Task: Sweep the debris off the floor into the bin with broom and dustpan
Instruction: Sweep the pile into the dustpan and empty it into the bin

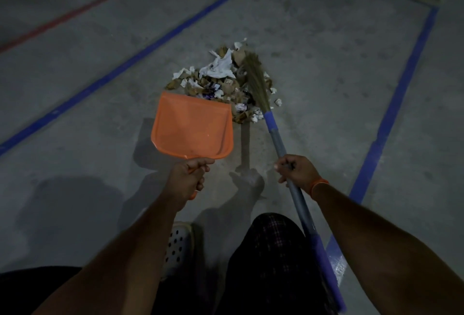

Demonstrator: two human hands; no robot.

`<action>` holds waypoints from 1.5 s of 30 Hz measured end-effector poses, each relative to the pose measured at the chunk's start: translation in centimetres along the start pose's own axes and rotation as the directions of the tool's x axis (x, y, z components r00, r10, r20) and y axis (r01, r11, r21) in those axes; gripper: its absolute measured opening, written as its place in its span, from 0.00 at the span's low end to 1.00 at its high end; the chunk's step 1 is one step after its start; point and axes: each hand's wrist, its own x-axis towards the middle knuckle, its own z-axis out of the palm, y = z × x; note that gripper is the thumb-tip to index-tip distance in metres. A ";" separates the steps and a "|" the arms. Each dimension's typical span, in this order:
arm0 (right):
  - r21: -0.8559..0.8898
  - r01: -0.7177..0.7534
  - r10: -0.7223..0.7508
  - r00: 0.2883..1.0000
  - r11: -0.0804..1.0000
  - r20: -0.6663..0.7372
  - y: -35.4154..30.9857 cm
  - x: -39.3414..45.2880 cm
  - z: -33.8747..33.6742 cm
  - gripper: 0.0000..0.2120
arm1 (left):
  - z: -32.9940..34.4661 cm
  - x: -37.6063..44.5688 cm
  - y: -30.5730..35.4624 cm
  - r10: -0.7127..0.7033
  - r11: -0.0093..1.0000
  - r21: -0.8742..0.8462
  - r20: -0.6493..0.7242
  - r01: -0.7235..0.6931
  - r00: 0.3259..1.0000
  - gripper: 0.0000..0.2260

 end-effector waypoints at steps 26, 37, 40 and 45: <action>0.055 -0.162 0.148 0.968 0.985 0.205 -1.9 -1.6 -2.3 0.25 | 1.2 -2.1 1.1 0.020 1.000 -0.012 -0.007 -0.020 1.000 0.14; 0.195 -0.132 0.093 0.976 0.972 0.196 -4.3 -0.7 -1.7 0.15 | 1.4 -2.0 1.9 0.024 0.999 -0.032 -0.007 -0.024 1.000 0.13; 0.145 -0.215 0.172 0.950 0.966 0.261 -4.5 -0.5 -1.7 0.33 | 1.4 -2.0 1.7 0.029 0.999 -0.029 -0.008 -0.029 1.000 0.13; 0.173 -0.224 0.185 0.959 0.959 0.215 -4.1 0.1 -0.6 0.34 | 1.0 -2.2 1.0 0.039 0.999 -0.009 -0.003 -0.039 0.999 0.14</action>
